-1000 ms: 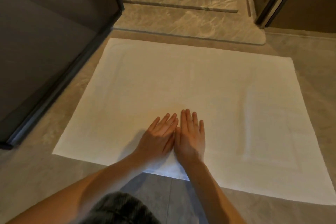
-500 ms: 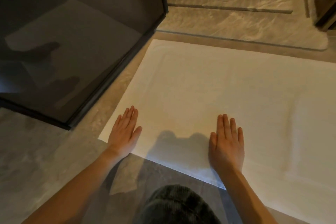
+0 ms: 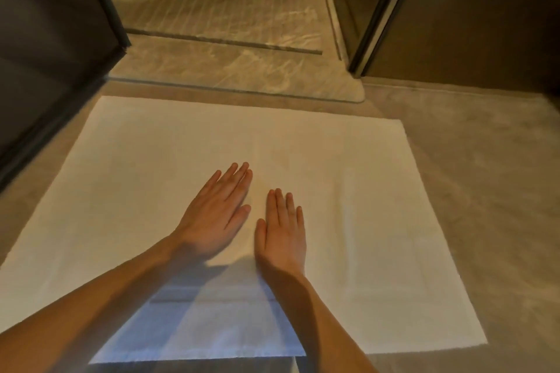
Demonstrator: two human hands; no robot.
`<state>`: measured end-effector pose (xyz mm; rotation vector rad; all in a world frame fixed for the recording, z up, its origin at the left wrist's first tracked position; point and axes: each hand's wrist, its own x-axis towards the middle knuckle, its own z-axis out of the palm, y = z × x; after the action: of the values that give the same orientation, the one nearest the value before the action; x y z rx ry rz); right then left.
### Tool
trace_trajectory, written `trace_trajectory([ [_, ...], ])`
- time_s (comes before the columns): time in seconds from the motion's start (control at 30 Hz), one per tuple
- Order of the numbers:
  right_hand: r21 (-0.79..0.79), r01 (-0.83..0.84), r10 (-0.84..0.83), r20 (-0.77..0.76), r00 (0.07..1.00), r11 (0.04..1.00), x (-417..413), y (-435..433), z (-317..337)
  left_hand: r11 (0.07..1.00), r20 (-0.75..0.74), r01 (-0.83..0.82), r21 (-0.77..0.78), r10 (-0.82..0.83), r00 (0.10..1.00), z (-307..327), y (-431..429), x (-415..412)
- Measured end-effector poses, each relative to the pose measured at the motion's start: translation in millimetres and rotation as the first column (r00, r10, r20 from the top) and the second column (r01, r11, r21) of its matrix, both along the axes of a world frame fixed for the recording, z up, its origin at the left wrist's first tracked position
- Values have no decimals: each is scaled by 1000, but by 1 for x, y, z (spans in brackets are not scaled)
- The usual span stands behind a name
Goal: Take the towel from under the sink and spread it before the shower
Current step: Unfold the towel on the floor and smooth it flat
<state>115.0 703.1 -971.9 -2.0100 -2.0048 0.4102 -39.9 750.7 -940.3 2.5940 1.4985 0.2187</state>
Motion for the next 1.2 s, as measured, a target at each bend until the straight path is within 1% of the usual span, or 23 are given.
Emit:
trace_trajectory([
  [0.1,15,-10,10,7,1000,1000,15,26,2,997,-18,77,-1,-77,997,-2,27,29],
  [0.2,14,-22,21,65,998,1000,28,53,4,993,-35,119,21,-118,992,-7,49,54],
  [0.3,-6,-17,18,100,995,1000,47,73,2,994,14,108,4,-109,994,-19,67,80],
  [0.4,-17,-45,46,85,995,999,67,79,-5,994,36,94,-55,-93,995,-40,77,91],
  [0.47,2,-82,82,68,994,997,80,79,-10,995,36,97,-38,-96,995,-49,78,89],
  [0.53,10,-82,81,73,994,997,99,78,-14,993,19,116,8,-116,993,-52,80,87],
  [0.63,20,-10,7,109,994,1000,144,74,-15,993,3,120,6,-120,993,-53,83,88],
  [0.73,30,119,-122,151,981,992,199,66,-15,992,-8,123,19,-123,992,-55,84,88],
  [0.8,20,212,-213,162,964,977,232,58,-13,993,-16,119,20,-119,993,-54,83,87],
  [0.87,0,273,-269,158,950,962,252,51,-11,994,-19,111,13,-111,994,-50,80,88],
  [0.97,-26,308,-301,152,941,951,255,50,-6,993,-13,115,2,-115,993,-44,80,92],
  [1.03,21,310,-310,144,940,951,243,58,1,989,-28,141,37,-140,990,-41,87,95],
  [1.1,94,254,-264,109,958,963,219,79,9,984,-34,156,81,-153,988,-37,104,102],
  [1.2,105,126,-127,3,992,986,164,123,17,993,-15,107,46,-107,994,-32,136,118],
])
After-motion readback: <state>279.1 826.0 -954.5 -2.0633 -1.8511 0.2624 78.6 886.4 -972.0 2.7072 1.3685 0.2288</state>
